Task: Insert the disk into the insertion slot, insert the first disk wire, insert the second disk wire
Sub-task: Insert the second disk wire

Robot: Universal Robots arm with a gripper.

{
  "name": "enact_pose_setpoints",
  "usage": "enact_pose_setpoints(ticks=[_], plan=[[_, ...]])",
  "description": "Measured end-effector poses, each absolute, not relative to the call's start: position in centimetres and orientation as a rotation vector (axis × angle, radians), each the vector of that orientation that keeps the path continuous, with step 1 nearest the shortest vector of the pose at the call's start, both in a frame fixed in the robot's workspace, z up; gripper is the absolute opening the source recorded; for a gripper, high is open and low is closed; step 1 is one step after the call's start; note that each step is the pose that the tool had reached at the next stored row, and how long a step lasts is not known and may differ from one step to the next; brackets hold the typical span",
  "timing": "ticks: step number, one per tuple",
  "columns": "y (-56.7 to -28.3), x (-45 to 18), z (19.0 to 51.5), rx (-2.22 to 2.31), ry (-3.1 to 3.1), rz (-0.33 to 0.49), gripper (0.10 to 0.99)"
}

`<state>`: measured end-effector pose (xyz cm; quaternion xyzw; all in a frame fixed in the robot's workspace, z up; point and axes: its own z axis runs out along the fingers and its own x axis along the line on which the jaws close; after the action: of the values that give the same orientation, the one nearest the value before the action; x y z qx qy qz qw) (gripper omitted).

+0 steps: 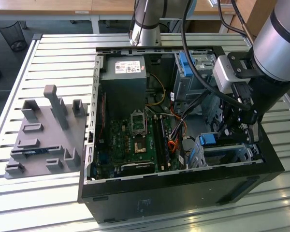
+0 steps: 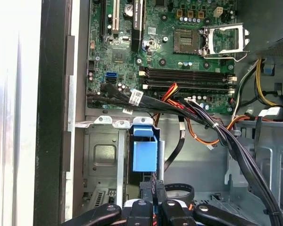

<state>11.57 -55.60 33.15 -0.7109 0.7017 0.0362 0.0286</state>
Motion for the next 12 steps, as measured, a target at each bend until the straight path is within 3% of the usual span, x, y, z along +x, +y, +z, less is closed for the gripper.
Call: enact_pose_setpoints(ticks=[12], plan=[[-55.60,11.58,32.86,-2.194,2.165,0.112,0.149]])
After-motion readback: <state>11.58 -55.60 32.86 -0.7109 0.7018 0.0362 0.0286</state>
